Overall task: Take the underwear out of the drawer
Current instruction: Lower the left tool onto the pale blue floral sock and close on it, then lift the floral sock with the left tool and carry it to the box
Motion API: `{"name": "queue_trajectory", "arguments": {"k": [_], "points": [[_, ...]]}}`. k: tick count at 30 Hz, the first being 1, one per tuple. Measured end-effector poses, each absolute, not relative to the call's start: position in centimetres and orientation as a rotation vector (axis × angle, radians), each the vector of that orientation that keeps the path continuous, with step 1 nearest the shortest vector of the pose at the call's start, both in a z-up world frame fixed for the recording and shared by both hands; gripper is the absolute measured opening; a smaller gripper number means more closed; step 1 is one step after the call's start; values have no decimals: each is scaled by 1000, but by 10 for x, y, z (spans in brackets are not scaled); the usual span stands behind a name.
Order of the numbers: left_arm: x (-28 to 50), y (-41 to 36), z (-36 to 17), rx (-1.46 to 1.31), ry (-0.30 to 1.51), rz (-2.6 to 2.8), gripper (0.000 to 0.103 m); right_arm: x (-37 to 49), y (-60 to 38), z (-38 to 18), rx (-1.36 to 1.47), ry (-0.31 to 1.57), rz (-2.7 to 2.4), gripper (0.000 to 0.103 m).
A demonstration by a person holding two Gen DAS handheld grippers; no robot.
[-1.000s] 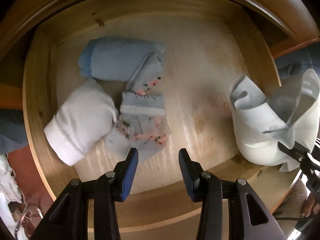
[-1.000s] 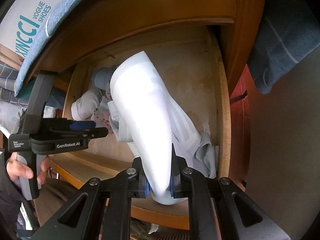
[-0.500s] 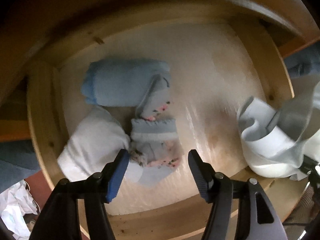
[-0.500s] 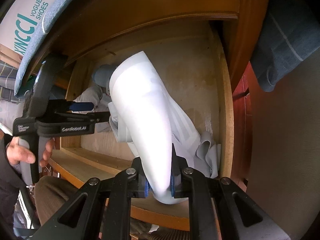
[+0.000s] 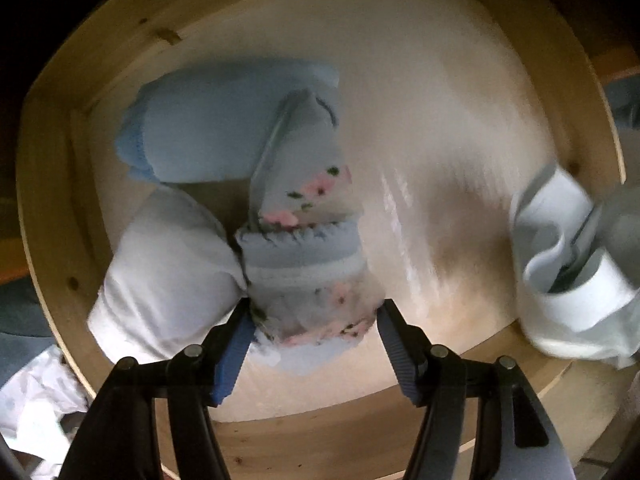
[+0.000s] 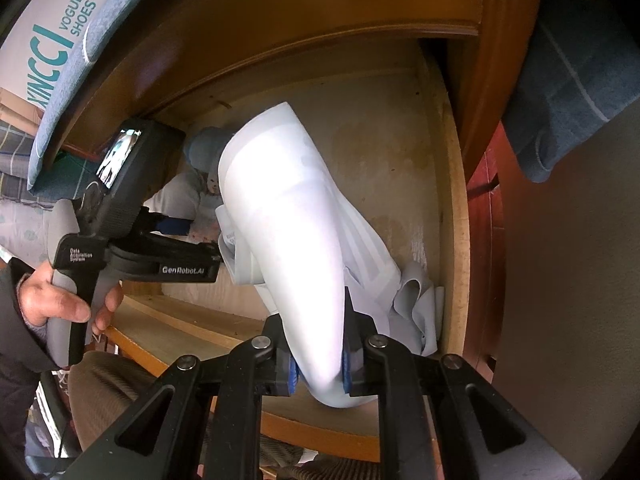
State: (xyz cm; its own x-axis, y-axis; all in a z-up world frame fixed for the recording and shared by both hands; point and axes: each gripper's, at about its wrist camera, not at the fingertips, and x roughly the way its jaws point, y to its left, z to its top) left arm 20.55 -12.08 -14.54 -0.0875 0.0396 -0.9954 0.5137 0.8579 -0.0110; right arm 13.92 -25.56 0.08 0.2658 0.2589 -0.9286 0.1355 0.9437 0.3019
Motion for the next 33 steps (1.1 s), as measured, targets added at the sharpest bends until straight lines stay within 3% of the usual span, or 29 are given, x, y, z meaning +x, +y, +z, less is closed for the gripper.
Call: {"name": "queue_trajectory", "arguments": {"k": [2,6,9,33], "points": [[207,-120,-145,432,1624,-415,63,139,-255,0,355,1309,87,14],[211,-103,-135,400,1620,-405,37,140,-254,-2,354,1312,88,15],[211,-90,-137,347,1627,-426,27,140,-252,-3,353,1314,90,16],[136,-29,-47,186,1458,-445,23,142,-231,-4,279,1313,43,15]]}}
